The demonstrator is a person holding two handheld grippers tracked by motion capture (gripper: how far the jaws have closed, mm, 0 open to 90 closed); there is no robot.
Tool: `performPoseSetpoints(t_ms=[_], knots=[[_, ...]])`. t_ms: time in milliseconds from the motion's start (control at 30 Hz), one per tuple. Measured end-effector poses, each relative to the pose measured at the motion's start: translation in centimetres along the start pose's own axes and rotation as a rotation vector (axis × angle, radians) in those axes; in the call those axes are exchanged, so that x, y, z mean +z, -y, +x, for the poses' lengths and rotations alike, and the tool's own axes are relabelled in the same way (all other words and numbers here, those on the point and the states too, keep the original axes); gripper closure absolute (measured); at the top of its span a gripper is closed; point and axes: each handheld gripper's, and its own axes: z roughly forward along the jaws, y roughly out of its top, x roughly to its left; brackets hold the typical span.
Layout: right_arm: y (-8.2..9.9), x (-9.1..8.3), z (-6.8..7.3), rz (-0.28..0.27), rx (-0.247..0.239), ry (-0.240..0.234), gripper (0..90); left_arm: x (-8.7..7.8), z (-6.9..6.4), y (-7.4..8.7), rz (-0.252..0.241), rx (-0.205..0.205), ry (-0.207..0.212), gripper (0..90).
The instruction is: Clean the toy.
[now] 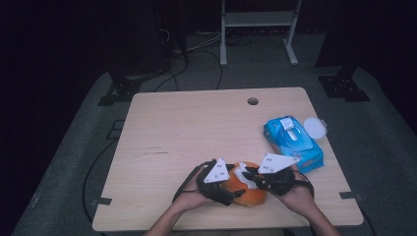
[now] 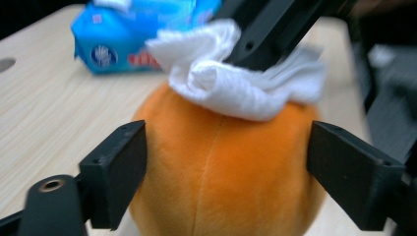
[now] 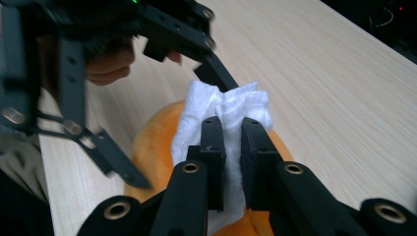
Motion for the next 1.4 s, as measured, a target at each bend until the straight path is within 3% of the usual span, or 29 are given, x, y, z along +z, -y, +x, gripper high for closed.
performPoseSetpoints(t_ms=[167,233,300,367,467,567,700,800,900,1000,1100,1133,1200,1333,1400], knots=[[0.6,-0.4,-0.8,0.018,0.013,0.024,80.5,-0.8,1.4,1.0,0.011,-0.076,0.002,23.0],[1.3,-0.7,-1.4,0.026,0.043,0.028,80.5,-0.9,1.7,1.3,0.001,-0.087,0.008,22.6],[1.8,-0.7,-2.0,0.015,0.077,0.014,80.5,-0.9,1.6,1.1,-0.017,-0.079,0.01,18.5],[1.7,-0.6,-1.8,0.021,0.069,0.023,80.5,-0.8,1.3,0.5,-0.029,-0.052,0.015,13.4],[0.9,-0.1,-0.7,0.005,0.043,0.014,80.4,-0.4,0.7,0.1,-0.016,-0.032,0.017,15.1],[0.5,0.5,0.3,0.018,-0.001,0.019,80.3,-0.5,0.5,0.3,0.016,-0.004,0.002,23.2],[0.8,0.1,-0.6,0.017,0.02,0.018,80.3,-0.9,1.2,0.8,0.016,-0.061,0.004,30.1],[1.8,-0.3,-1.6,0.018,0.054,0.031,80.3,-0.9,1.5,0.9,0.018,-0.072,0.008,29.9],[2.2,-0.5,-1.9,0.018,0.088,0.034,80.3,-0.6,1.2,0.4,0.003,-0.063,0.01,20.1],[1.6,0.0,-1.3,0.009,0.065,0.043,80.3,-0.1,0.9,-0.1,0.033,-0.068,0.022,10.8],[0.5,0.6,0.1,-0.012,0.037,0.015,80.3,-0.1,0.3,-0.1,0.051,0.001,0.01,18.6],[0.2,0.9,0.6,-0.013,0.02,0.006,80.3,-0.2,0.4,-0.1,0.058,0.001,0.004,22.0],[-0.1,1.2,1.1,-0.005,-0.01,0.013,80.3,-0.5,0.8,0.2,0.068,-0.018,0.005,25.9],[0.9,0.6,-0.2,0.001,0.025,0.035,80.3,-1.0,1.7,0.9,0.068,-0.082,-0.001,30.6],[1.6,0.1,-0.9,0.007,0.05,0.045,80.3,-1.0,1.9,1.0,0.062,-0.095,0.003,31.0]])
